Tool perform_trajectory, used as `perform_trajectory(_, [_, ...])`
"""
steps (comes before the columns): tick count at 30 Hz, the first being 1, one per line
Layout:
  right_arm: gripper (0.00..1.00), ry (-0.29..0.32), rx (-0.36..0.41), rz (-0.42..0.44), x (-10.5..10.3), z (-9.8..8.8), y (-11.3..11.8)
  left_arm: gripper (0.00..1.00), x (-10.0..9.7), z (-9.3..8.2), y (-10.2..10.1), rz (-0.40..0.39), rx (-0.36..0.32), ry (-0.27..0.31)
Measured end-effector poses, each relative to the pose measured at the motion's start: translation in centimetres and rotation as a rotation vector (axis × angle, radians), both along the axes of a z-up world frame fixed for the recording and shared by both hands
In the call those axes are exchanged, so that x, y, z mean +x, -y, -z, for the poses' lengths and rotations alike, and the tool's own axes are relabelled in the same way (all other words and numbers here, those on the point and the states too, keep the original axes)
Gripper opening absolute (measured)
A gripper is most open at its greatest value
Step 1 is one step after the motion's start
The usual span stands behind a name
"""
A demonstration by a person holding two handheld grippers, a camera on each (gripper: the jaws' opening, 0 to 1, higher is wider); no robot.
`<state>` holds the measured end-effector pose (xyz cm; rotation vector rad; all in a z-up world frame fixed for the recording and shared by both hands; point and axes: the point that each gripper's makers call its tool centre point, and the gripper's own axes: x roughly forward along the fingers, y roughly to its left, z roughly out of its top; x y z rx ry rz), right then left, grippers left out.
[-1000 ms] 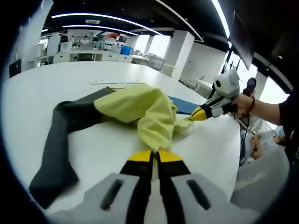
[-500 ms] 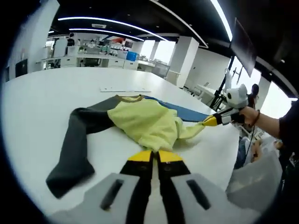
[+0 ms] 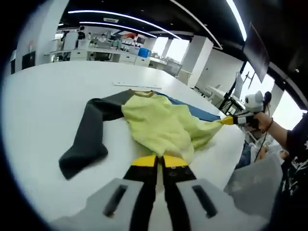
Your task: Fold the garment on the visible template until the final outline fits inside the template.
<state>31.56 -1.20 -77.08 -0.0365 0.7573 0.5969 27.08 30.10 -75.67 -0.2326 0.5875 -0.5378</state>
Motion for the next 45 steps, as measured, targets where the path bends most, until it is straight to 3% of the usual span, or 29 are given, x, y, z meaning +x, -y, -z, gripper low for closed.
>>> perform_trajectory(8, [0.0, -0.061, 0.007, 0.028, -3.0, 1.5, 1.0, 0.0, -1.9, 1.1, -0.4, 0.003, 0.007, -0.048])
perform_trajectory(10, [0.0, -0.074, 0.007, 0.042, -3.6, 1.8, 1.3, 0.0, -2.7, 2.0, -0.7, -0.001, 0.042, -0.086])
perform_trajectory(11, [0.0, -0.074, 0.004, 0.042, -3.9, 1.8, 1.3, 0.0, -3.0, 2.8, -1.3, 0.004, 0.093, -0.1])
perform_trajectory(13, [0.0, -0.081, -0.005, 0.046, -4.5, 2.2, 1.7, 0.0, -3.3, 3.3, -1.6, 0.015, 0.124, -0.102])
perform_trajectory(25, [0.0, -0.114, -0.047, 0.081, -6.6, 3.8, 3.1, 0.0, -5.7, 4.6, -1.7, -0.002, 0.098, -0.191])
perform_trajectory(34, [0.0, -0.179, -0.059, 0.085, -9.9, 5.1, 2.7, 0.0, -8.0, 5.7, -1.9, -0.011, 0.089, -0.275])
perform_trajectory(41, [0.0, -0.209, -0.071, 0.097, -11.2, 6.6, 3.1, 0.0, -9.5, 6.9, -1.8, 0.02, 0.15, -0.314])
perform_trajectory(45, [0.0, -0.222, -0.067, 0.114, -11.6, 6.9, 3.3, 0.0, -9.6, 7.2, -2.3, 0.018, 0.15, -0.329])
